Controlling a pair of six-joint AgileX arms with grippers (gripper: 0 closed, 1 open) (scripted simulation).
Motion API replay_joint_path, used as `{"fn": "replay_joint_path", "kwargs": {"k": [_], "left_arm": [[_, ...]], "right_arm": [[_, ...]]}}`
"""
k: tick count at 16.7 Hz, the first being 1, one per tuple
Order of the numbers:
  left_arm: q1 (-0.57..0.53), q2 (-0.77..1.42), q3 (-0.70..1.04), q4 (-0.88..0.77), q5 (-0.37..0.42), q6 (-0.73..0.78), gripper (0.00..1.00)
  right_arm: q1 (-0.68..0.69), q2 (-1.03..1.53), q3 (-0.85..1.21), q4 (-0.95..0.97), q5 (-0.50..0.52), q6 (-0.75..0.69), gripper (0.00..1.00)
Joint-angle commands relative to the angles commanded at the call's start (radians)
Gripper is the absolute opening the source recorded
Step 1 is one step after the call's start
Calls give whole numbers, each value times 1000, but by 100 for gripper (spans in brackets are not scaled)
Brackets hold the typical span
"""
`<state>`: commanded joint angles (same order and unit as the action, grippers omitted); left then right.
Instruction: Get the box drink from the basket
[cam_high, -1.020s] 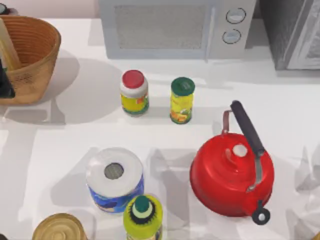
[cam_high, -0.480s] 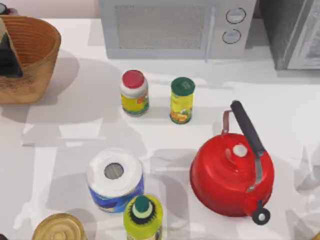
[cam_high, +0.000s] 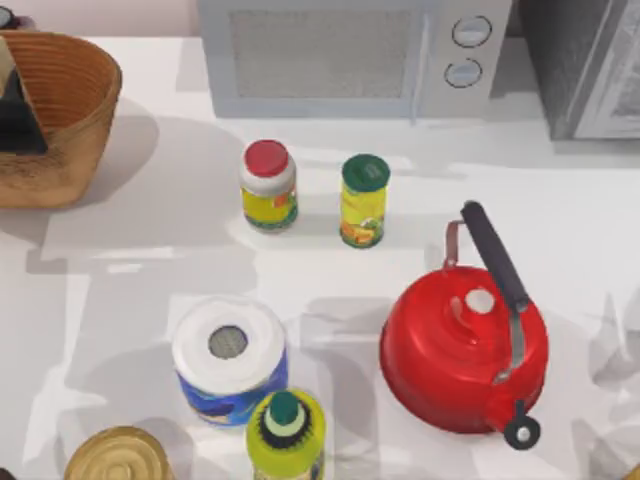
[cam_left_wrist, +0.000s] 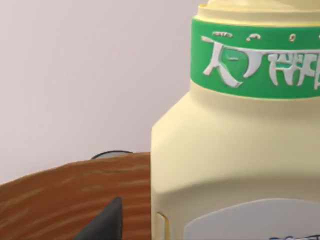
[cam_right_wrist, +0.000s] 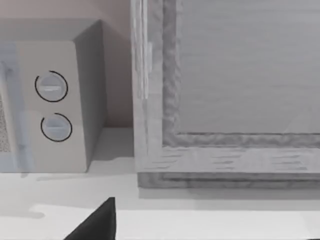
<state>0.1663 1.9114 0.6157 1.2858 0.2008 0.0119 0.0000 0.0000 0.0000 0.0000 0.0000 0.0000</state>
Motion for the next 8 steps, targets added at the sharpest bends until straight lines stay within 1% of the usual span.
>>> {"fn": "replay_joint_path", "kwargs": {"k": [5, 8], "left_arm": [[-5, -9, 5, -5, -4, 3, 100], [-11, 31, 60, -30, -10, 0, 100]], "right_arm": [[0, 0, 0, 0, 0, 0, 100], [0, 0, 0, 0, 0, 0, 100]]}}
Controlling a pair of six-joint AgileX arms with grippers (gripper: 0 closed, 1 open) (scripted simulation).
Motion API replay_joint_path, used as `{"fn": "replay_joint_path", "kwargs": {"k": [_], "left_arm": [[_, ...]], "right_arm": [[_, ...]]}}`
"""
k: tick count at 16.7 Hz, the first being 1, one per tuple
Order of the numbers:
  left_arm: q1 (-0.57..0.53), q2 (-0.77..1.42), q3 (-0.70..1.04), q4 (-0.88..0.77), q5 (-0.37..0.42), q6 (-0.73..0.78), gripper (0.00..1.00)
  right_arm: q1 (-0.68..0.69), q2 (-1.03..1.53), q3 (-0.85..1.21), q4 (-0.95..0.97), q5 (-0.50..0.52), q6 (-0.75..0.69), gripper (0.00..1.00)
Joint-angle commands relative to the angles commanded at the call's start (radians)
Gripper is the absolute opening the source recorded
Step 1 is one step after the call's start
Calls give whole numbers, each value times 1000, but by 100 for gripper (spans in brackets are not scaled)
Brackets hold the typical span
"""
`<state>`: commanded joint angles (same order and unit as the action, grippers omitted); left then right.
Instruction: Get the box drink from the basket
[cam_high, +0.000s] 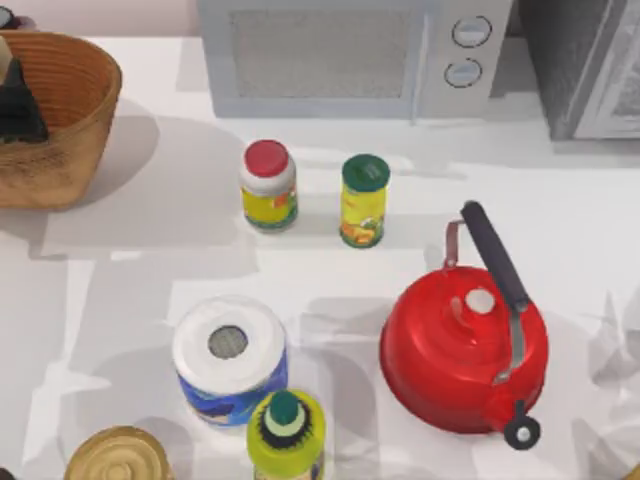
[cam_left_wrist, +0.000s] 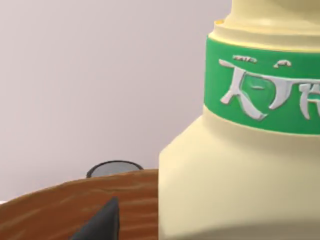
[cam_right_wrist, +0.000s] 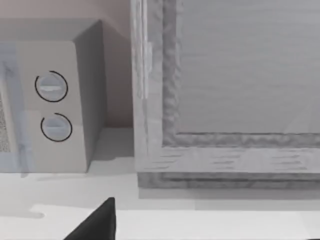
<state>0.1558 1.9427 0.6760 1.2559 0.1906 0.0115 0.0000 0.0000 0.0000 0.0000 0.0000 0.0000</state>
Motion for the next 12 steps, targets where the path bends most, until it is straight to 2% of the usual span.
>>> {"fn": "replay_joint_path", "kwargs": {"k": [6, 11, 12], "left_arm": [[-16, 84, 141, -56, -14, -1, 100], [-17, 91, 153, -61, -16, -1, 100], [-17, 91, 153, -61, -16, -1, 92]], "right_arm": [[0, 0, 0, 0, 0, 0, 100], [0, 0, 0, 0, 0, 0, 100], [0, 0, 0, 0, 0, 0, 100]]}}
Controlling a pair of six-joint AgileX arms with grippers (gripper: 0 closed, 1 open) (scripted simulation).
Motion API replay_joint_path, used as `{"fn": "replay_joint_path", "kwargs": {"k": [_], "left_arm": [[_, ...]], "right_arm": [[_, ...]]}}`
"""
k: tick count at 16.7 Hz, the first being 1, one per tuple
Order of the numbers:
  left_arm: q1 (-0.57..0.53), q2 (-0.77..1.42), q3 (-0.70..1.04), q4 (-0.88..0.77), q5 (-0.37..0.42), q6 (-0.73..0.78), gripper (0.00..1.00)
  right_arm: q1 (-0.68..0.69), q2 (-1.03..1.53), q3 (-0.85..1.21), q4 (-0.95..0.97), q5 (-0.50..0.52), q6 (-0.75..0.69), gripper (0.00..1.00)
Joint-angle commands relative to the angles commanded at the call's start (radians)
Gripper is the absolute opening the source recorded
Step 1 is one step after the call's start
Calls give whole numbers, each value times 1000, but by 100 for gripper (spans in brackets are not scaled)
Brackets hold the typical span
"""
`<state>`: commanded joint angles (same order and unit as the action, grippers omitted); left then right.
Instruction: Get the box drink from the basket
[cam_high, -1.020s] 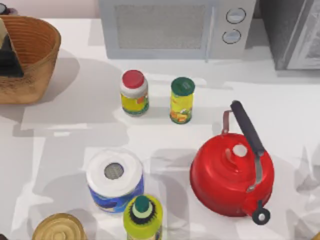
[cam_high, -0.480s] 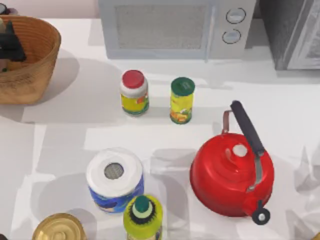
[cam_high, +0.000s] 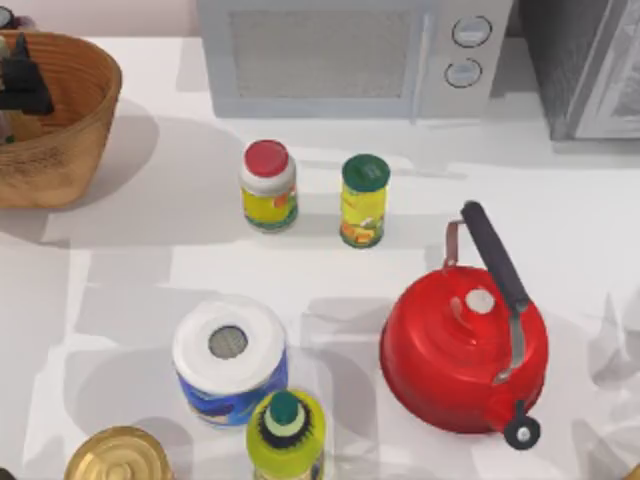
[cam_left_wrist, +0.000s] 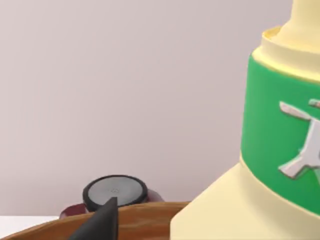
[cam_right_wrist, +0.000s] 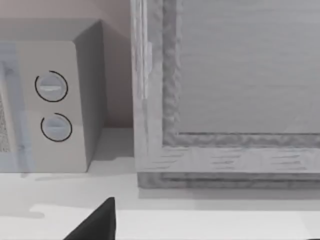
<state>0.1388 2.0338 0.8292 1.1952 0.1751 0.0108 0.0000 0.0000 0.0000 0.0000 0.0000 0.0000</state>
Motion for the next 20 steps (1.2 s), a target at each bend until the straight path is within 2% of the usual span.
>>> {"fn": "replay_joint_path", "kwargs": {"k": [12, 20], "left_arm": [[0, 0, 0, 0, 0, 0, 2], [0, 0, 0, 0, 0, 0, 0]], "right_arm": [[0, 0, 0, 0, 0, 0, 100], [0, 0, 0, 0, 0, 0, 100]]}}
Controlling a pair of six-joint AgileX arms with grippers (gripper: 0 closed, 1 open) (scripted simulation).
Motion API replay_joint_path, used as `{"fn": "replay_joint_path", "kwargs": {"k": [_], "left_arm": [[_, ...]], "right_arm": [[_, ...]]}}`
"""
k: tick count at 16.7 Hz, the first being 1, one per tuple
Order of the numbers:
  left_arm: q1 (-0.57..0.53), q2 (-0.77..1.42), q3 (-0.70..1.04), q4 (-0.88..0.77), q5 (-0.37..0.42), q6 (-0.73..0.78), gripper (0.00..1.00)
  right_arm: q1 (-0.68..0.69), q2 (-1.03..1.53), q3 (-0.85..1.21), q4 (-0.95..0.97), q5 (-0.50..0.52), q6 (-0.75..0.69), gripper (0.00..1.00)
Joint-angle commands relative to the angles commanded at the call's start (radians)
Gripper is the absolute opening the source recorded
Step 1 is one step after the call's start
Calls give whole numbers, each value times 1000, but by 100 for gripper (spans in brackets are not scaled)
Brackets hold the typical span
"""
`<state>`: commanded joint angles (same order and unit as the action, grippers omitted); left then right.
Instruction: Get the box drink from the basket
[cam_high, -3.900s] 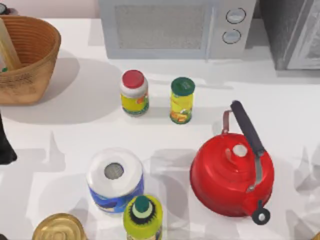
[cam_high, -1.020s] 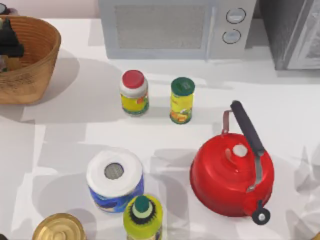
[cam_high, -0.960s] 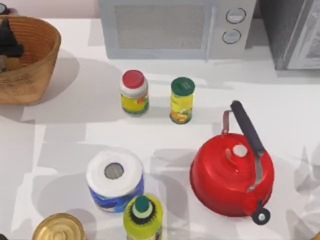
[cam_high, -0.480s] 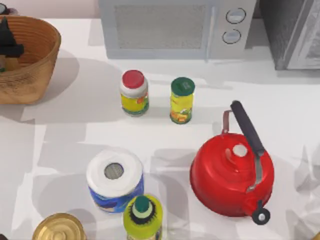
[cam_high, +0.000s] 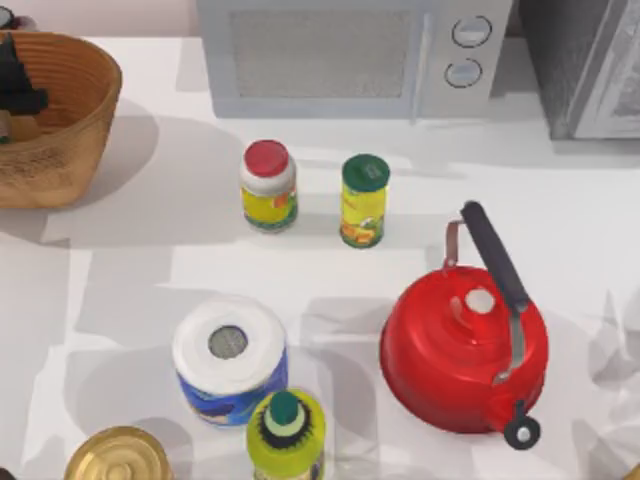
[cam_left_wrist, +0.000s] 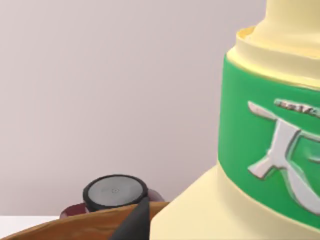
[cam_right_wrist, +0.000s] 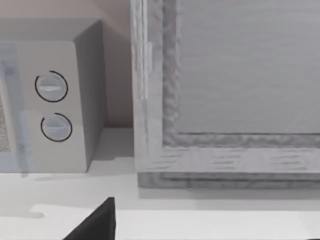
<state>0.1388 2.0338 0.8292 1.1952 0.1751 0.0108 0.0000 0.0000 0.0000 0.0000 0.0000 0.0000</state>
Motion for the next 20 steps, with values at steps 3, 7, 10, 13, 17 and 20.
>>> {"fn": "replay_joint_path", "kwargs": {"k": [3, 7, 10, 13, 17, 20], "left_arm": [[7, -28, 1, -14, 0, 2, 0], [7, -84, 42, -119, -1, 2, 0], [7, -158, 98, -239, -2, 4, 0], [6, -241, 160, -375, -4, 6, 0], [5, -338, 229, -543, -6, 5, 0], [5, -380, 259, -617, -6, 4, 0]], "right_arm": [[0, 0, 0, 0, 0, 0, 100], [0, 0, 0, 0, 0, 0, 100], [0, 0, 0, 0, 0, 0, 100], [0, 0, 0, 0, 0, 0, 100], [0, 0, 0, 0, 0, 0, 100], [0, 0, 0, 0, 0, 0, 100]]}}
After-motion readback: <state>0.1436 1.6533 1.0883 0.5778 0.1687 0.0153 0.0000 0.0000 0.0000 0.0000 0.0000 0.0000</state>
